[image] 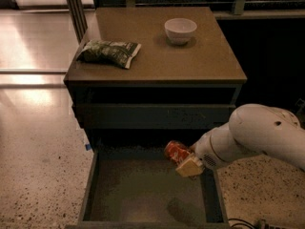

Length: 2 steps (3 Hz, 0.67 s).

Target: Place coke can into middle drawer

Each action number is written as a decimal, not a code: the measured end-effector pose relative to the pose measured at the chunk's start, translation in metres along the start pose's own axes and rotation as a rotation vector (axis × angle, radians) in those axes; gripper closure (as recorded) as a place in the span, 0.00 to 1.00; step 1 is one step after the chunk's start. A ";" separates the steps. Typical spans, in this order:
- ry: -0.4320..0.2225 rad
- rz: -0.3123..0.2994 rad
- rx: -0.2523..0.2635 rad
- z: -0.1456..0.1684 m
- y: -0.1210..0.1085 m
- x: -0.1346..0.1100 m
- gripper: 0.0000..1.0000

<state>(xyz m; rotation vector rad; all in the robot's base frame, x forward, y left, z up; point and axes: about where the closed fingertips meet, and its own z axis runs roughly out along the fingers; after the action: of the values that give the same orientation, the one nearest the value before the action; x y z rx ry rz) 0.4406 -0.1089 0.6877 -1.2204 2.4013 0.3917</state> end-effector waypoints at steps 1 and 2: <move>-0.028 0.048 0.002 0.007 -0.005 0.013 1.00; -0.037 0.141 -0.008 0.047 -0.018 0.053 1.00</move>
Offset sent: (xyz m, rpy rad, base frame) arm 0.0078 -0.0562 -0.1850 0.1629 0.1295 -0.2637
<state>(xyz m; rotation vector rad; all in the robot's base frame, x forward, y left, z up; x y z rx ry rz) 0.4386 -0.1365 0.6196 -1.0406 2.4640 0.4628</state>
